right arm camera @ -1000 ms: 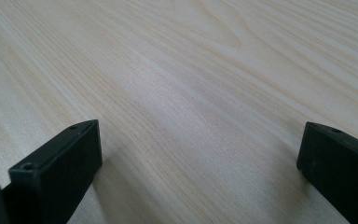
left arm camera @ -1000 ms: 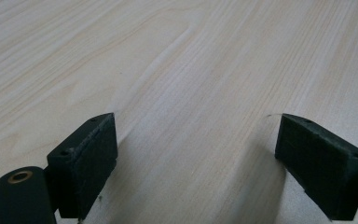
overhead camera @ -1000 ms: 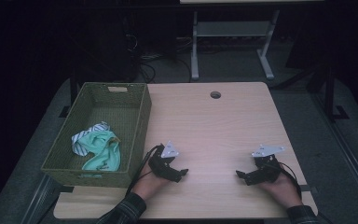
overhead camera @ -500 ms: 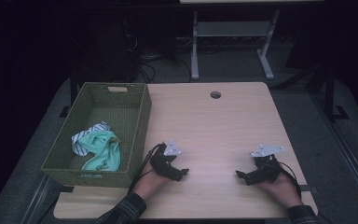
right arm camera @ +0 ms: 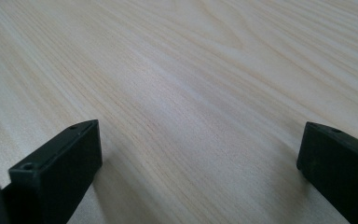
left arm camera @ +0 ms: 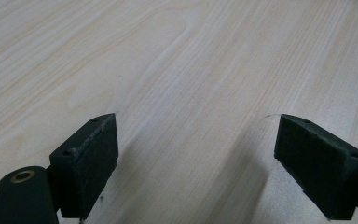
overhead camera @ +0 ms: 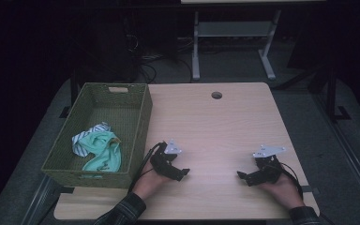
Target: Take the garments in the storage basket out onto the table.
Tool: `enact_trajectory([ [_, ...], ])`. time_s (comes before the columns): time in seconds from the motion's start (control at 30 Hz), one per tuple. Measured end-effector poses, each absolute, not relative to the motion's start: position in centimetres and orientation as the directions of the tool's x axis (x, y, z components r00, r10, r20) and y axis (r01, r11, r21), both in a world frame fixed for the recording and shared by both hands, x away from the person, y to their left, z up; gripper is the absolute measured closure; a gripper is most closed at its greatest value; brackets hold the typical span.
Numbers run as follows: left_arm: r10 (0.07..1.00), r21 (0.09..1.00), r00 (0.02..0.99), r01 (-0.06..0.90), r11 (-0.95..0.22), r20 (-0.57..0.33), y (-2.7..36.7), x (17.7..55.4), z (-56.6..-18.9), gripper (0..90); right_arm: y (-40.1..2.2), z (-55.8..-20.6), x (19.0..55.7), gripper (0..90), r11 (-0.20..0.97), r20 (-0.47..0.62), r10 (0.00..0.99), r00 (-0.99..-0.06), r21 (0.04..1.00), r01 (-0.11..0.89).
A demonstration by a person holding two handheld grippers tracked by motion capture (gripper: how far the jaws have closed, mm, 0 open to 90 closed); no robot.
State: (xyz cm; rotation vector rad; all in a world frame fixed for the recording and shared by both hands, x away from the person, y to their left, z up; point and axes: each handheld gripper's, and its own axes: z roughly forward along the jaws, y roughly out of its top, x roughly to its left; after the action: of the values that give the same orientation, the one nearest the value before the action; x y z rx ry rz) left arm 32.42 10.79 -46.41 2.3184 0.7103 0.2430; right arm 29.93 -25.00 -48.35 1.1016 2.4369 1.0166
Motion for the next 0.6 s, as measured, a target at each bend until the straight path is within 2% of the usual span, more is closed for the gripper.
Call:
enact_trajectory([
  [0.6,0.549,0.658,0.836,0.414,-0.629,0.0,10.88,32.49,-45.68,13.0,-24.95,-48.33,29.86,0.0,0.456,0.036,0.747,-0.664,0.698,0.551],
])
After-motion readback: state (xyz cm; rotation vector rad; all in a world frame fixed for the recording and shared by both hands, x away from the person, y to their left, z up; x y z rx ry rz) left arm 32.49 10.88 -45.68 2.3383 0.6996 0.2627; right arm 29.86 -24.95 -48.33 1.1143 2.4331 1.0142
